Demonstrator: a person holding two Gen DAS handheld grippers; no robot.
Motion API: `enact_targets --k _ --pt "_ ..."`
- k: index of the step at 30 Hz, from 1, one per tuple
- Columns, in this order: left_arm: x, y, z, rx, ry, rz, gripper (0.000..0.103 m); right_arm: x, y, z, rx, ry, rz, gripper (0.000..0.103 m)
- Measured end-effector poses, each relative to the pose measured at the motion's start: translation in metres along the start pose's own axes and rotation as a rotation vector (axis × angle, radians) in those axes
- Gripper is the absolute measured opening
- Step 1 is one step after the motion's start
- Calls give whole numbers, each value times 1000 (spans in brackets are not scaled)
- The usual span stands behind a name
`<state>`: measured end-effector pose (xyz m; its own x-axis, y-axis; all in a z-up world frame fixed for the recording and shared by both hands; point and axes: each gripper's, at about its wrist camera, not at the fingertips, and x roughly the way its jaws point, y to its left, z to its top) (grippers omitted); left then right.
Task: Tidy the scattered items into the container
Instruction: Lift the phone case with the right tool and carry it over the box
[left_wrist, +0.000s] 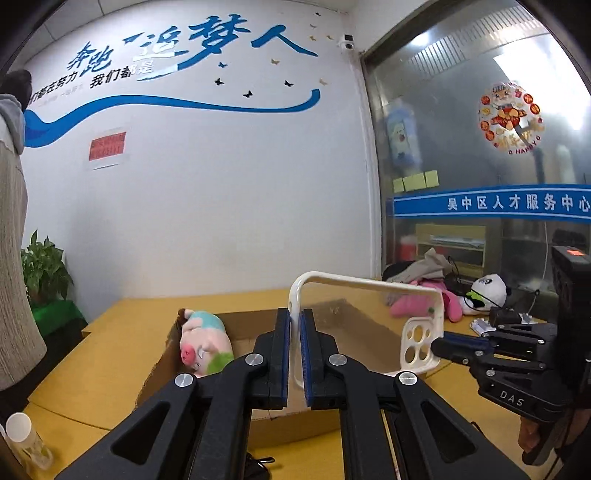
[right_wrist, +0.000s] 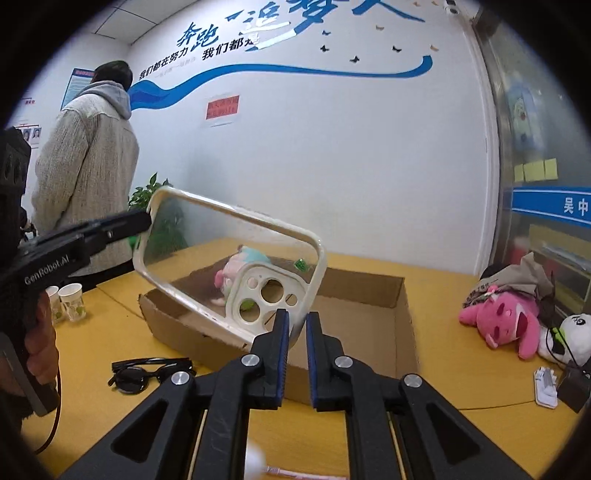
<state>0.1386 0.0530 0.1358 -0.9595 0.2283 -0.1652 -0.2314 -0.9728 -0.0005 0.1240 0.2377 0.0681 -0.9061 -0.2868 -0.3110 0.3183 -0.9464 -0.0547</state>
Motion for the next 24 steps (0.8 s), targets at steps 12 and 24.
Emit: enact_targets --k 12,24 --pt "58 14 5 -89 242 -41 5 60 -20 -5 135 277 38 8" --pt "178 58 96 -105 383 -110 5 175 -67 89 182 440 69 8"
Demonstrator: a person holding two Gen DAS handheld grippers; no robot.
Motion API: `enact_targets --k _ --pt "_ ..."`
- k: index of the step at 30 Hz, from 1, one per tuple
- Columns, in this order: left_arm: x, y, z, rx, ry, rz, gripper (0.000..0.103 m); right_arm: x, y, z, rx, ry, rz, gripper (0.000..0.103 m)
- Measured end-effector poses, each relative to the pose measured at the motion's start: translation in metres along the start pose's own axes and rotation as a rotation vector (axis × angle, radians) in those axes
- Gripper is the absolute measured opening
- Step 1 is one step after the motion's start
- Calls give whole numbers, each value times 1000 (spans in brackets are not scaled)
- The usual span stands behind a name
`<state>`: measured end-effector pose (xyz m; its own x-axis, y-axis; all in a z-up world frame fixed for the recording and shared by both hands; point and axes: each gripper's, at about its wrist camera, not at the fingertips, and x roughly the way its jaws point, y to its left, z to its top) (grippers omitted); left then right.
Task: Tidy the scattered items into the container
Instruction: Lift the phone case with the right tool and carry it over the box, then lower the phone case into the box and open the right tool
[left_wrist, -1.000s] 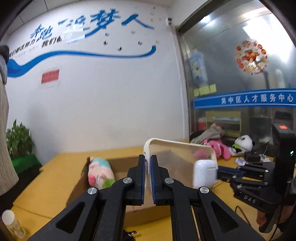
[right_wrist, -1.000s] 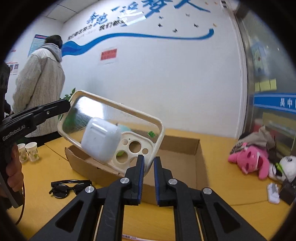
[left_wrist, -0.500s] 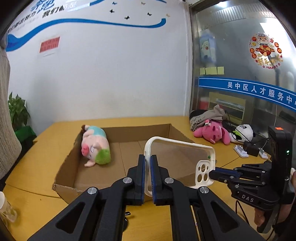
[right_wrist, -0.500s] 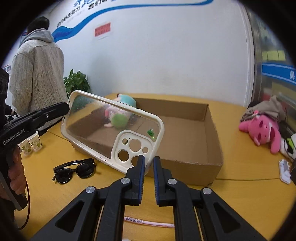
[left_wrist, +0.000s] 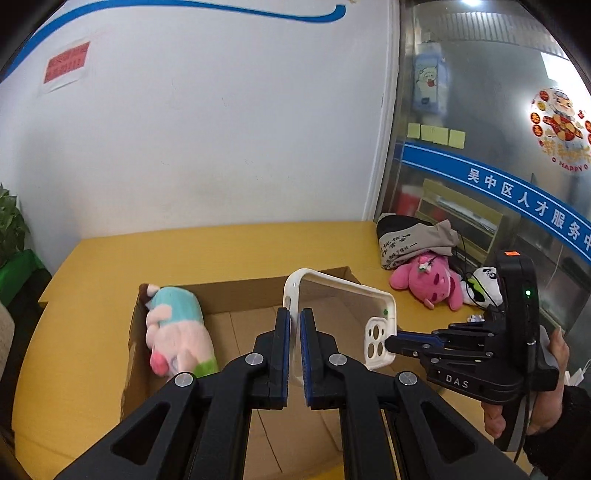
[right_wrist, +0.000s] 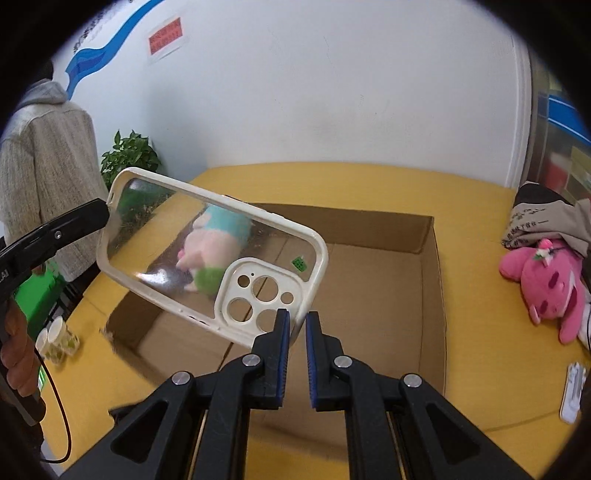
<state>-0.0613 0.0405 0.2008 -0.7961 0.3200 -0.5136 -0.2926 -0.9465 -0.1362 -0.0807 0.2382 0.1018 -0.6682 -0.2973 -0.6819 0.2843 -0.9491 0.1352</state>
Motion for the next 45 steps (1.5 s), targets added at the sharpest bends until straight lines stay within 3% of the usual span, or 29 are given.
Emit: enact_targets --k 5,12,19,31,34,39,41,43,45 --pt "53 26 23 -52 120 -24 5 42 -20 40 27 90 0 7" --pt "121 59 23 -147 249 -50 3 97 -43 67 59 193 -25 5" --pt "186 82 9 -206 369 -33 3 155 -63 75 101 288 -37 5" --pt "286 97 -24 -184 571 82 3 253 -84 63 147 444 -87 4" --pt "304 98 -29 -189 616 89 1 262 -83 62 139 438 -88 4" --pt "307 87 -25 -147 604 119 2 258 -75 64 95 412 -81 5" --pt "294 84 -16 -137 567 126 12 246 -71 64 85 389 -73 12" --pt "273 83 -7 -132 516 121 38 225 -67 64 69 349 -58 23" --pt "238 79 4 -104 434 114 54 190 -58 63 48 287 -57 39"
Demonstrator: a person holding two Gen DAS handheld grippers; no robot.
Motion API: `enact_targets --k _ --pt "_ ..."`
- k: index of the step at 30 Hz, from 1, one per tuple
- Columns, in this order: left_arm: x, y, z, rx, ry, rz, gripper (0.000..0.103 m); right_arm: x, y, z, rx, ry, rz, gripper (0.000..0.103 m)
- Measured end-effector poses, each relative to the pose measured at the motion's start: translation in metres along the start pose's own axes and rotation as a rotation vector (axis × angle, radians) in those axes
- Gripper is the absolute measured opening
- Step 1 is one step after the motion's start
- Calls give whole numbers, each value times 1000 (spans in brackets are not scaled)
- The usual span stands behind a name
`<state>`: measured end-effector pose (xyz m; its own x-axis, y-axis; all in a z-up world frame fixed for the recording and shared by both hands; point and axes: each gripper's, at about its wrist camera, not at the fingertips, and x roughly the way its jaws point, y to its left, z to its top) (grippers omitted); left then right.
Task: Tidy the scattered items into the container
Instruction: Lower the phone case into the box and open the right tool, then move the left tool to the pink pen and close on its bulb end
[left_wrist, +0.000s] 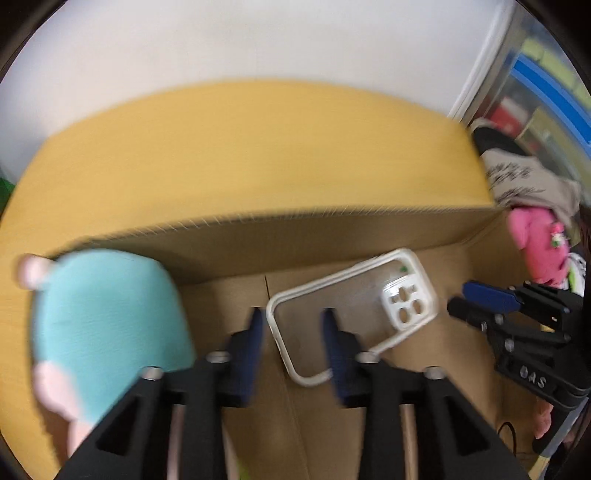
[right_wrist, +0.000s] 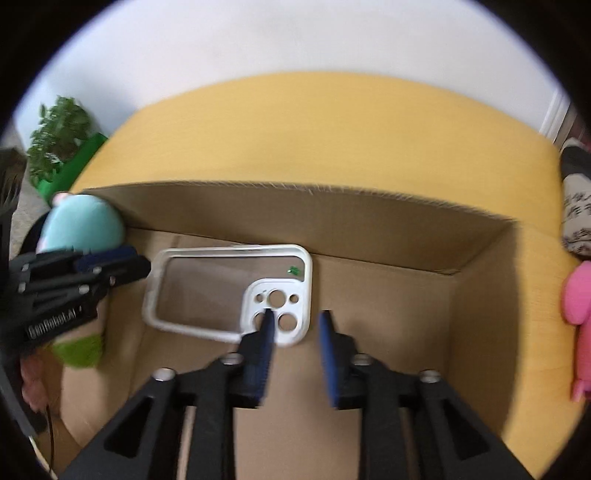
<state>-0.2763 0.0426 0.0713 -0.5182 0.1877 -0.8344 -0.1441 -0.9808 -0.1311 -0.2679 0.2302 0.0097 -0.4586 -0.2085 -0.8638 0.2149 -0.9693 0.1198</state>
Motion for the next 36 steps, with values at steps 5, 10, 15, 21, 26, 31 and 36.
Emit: enact_targets --k 5,10,15,21,26,31,36 --pt "-102 -5 -30 44 -214 18 82 -98 25 -47 -62 -173 1 75" --pt "-189 -17 -86 95 -407 92 99 -176 42 -95 -121 -301 -32 77" --pt "-235 -54 -150 136 -504 81 102 -213 65 -140 -171 -356 -123 77" --pt "-248 -85 -209 179 -521 105 102 -222 69 -194 -152 -330 -161 77" --pt "-243 -110 -247 215 -490 84 102 -223 70 -226 -128 -300 -164 77" --pt "-241 -121 -270 192 -483 46 102 -228 72 -242 -113 -297 -160 77" --pt "-238 -123 -278 168 -481 42 102 -227 77 -251 -118 -299 -159 77"
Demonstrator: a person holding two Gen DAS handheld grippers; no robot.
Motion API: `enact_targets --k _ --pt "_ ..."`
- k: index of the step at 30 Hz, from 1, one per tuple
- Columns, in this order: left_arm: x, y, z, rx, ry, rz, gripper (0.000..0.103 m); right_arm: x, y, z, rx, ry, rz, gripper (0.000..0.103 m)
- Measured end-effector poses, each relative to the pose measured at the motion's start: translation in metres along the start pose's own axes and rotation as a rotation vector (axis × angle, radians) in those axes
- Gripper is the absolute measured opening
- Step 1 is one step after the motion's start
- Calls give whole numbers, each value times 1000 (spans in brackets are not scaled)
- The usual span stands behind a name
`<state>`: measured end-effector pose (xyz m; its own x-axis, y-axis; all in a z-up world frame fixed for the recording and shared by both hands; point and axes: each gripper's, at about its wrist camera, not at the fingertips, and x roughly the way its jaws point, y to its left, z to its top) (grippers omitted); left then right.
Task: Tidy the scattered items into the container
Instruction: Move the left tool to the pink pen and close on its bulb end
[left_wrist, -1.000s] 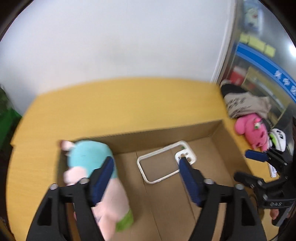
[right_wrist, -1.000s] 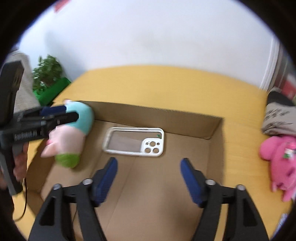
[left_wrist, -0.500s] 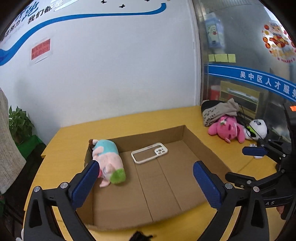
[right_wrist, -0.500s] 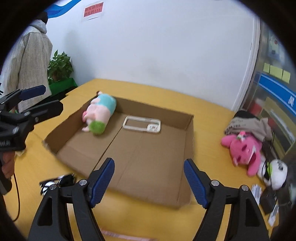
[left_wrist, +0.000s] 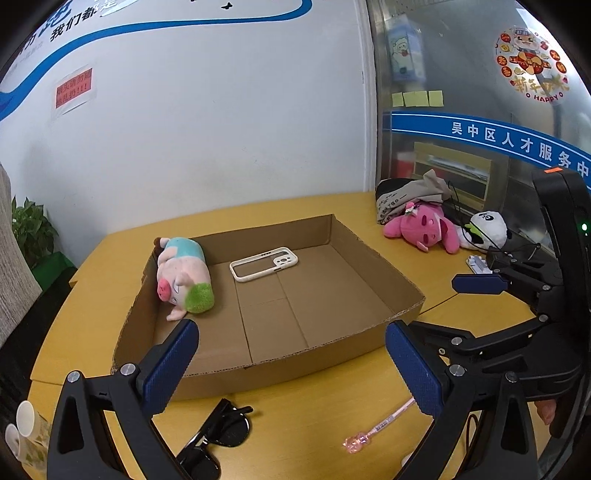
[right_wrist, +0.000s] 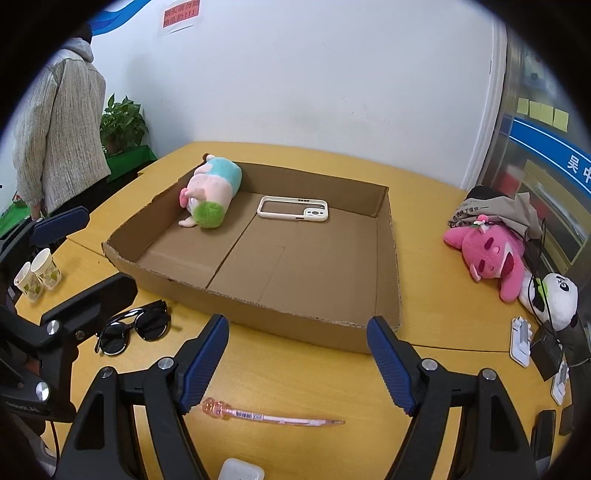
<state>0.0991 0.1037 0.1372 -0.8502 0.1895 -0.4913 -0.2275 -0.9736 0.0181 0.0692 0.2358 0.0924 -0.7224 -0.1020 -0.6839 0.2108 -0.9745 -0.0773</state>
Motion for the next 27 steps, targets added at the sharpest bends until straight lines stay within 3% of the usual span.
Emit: enact_targets --k 27 --pt "12 17 -17 -61 35 -3 102 16 12 -3 43 -6 31 77"
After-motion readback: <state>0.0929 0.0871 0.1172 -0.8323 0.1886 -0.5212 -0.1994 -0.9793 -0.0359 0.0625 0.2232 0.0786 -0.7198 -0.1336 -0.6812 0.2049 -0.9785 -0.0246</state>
